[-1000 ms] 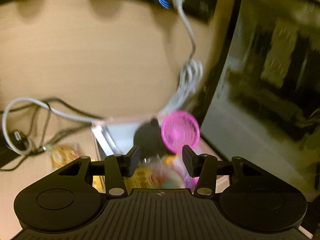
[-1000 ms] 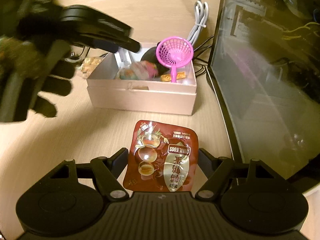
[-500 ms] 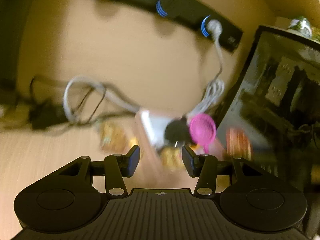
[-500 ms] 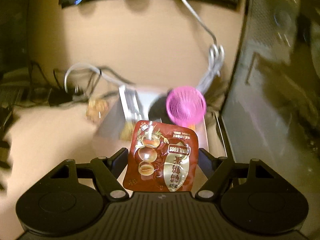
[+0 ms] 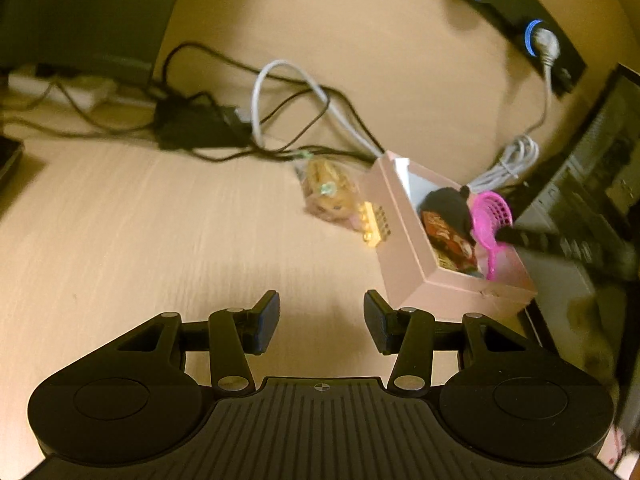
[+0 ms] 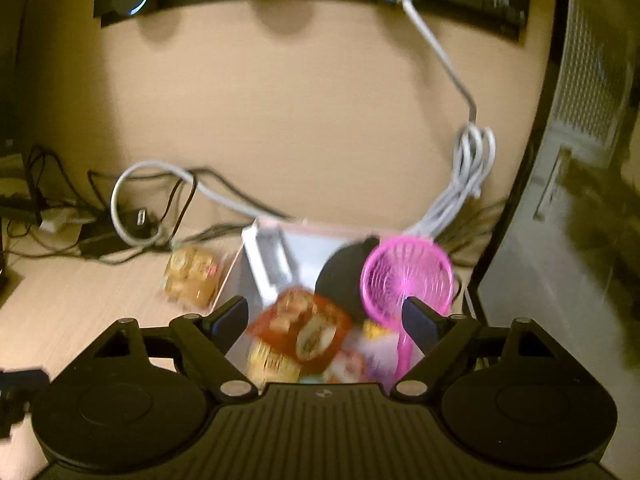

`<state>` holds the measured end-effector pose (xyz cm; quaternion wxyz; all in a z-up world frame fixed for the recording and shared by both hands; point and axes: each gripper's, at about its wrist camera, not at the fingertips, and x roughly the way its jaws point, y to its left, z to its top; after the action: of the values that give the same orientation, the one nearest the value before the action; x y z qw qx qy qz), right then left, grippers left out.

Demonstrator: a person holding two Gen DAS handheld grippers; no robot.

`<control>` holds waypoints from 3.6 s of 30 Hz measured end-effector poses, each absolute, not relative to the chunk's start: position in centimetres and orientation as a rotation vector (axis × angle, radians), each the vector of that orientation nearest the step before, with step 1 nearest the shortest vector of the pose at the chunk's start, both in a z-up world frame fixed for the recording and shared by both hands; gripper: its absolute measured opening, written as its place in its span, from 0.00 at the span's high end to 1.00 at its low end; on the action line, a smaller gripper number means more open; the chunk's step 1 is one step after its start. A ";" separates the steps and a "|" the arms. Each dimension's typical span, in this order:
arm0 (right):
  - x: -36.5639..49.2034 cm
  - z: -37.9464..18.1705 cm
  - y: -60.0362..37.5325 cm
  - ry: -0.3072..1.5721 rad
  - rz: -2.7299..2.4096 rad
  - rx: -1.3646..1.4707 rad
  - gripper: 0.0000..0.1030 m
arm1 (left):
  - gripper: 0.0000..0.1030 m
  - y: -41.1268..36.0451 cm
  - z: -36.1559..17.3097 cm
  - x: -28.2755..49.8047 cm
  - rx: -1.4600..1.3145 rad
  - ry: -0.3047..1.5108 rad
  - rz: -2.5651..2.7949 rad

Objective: Organize objects
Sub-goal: 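Drop the red snack packet into the pink box with the right tool, then grasp the packaged bread bun beside the box with the left tool, then move the right tool to the yellow toy brick while the left holds the bun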

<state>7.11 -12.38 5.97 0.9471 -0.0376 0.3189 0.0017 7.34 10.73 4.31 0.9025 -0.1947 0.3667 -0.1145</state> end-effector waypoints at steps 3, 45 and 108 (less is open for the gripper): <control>5.2 5.2 -12.3 0.682 0.016 -0.085 0.15 | 0.51 10.5 3.4 9.0 -0.437 0.797 -0.257; -6.3 0.6 -11.9 0.845 -0.076 -0.179 0.04 | 0.62 5.2 3.0 23.8 -0.294 0.818 -0.212; 24.3 -5.5 6.6 1.085 -0.092 -0.899 0.96 | 0.64 22.4 0.5 3.5 -0.587 0.791 -0.158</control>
<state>24.33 6.62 -5.53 0.7610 -0.4130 0.4986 -0.0423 3.55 22.36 0.46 0.8780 -0.2817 0.3795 -0.0756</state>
